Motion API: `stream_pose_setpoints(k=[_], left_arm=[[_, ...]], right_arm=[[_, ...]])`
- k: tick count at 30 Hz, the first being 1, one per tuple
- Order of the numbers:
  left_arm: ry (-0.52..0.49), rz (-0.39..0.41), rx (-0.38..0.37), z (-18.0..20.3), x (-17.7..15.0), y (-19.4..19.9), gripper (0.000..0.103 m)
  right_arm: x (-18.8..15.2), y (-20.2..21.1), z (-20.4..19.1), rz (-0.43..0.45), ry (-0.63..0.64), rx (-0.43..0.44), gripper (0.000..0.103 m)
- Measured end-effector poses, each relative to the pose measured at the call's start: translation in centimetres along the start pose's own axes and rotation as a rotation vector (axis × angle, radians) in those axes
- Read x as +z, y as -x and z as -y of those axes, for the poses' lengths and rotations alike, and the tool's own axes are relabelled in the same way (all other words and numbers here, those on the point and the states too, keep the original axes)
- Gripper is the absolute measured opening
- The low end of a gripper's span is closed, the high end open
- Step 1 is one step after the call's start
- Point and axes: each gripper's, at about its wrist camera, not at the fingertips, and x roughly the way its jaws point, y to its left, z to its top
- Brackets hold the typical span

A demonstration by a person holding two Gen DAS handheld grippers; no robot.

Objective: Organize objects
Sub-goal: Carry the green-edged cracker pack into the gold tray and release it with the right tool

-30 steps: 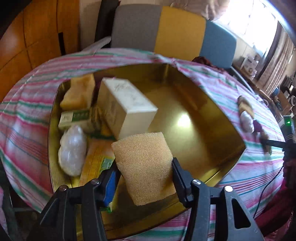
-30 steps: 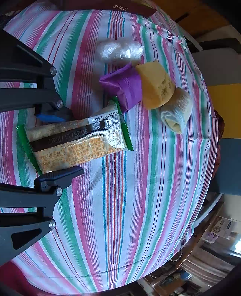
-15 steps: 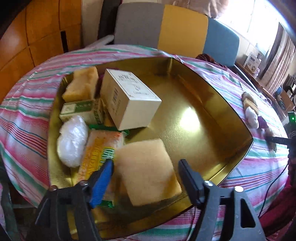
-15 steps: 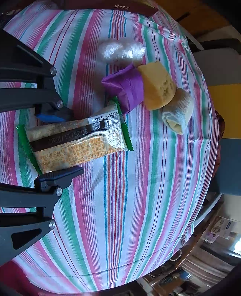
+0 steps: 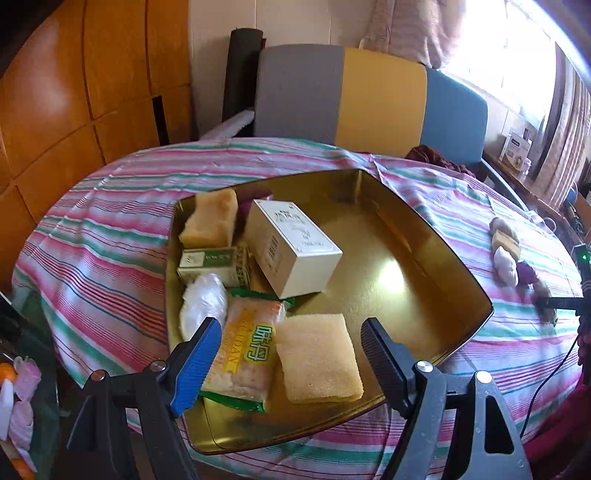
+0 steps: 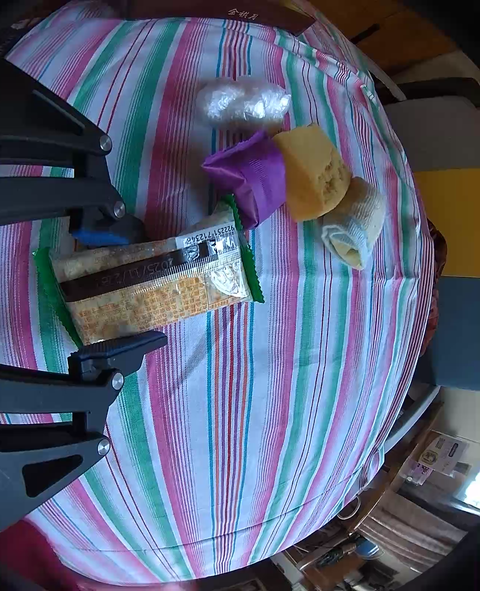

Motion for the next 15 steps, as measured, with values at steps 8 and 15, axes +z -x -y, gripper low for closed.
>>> stream_pose_setpoints(k=[8, 15], left_arm=[[0.015, 0.032, 0.020, -0.4, 0.4, 1.2, 0.079], [0.036, 0.023, 0.020, -1.2, 0.2, 1.1, 0.079]], right_arm=[[-0.4, 0.8, -0.3, 0.001, -0.024, 0.013, 0.040], [-0.1, 3.4, -0.2, 0.065, -0.074, 0.065, 0.040]])
